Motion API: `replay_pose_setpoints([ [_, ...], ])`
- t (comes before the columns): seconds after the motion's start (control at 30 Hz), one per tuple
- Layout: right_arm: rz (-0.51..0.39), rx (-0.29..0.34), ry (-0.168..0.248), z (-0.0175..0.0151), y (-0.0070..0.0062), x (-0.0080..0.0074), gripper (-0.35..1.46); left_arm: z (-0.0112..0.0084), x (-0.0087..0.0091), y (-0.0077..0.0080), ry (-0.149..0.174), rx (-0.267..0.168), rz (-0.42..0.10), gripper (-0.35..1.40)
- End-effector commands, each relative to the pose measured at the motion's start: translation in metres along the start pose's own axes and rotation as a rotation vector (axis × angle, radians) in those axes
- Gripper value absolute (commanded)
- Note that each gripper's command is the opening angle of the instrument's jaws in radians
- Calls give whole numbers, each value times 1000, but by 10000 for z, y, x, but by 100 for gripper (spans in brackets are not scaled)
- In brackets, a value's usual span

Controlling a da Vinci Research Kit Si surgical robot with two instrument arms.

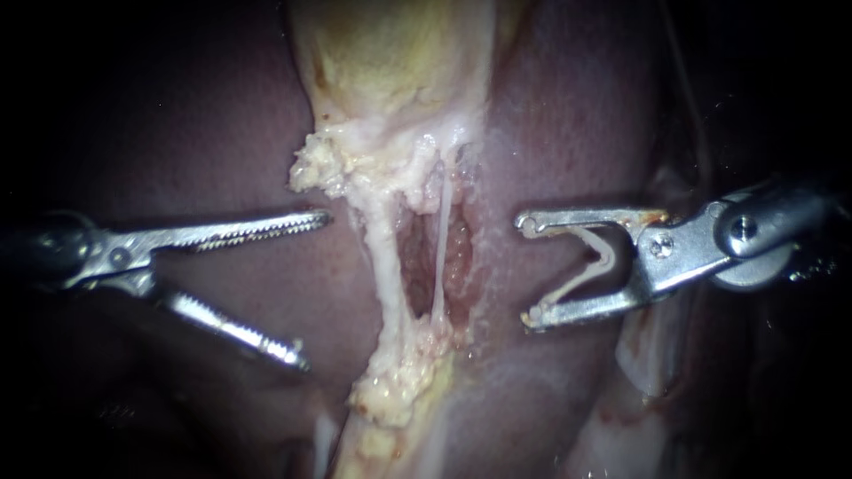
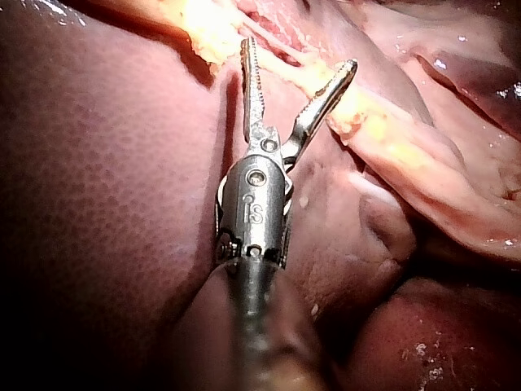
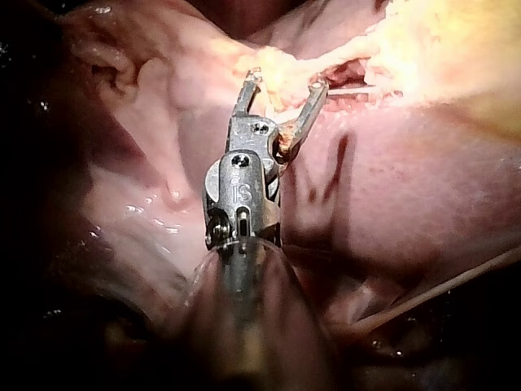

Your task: Grabbing gallbladder

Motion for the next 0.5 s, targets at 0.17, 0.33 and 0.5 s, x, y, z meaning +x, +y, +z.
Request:
replay_pose_setpoints([
  [0.17,0,1,0,-1,-1,0,50,-24,17,-11,-21,99,-50,98],
  [0.33,0,1,0,-1,-1,0,50,-49,40,-31,-20,205,-103,91],
  [0.5,0,0,0,-1,0,0,50,-45,41,-49,-30,263,-159,84],
])
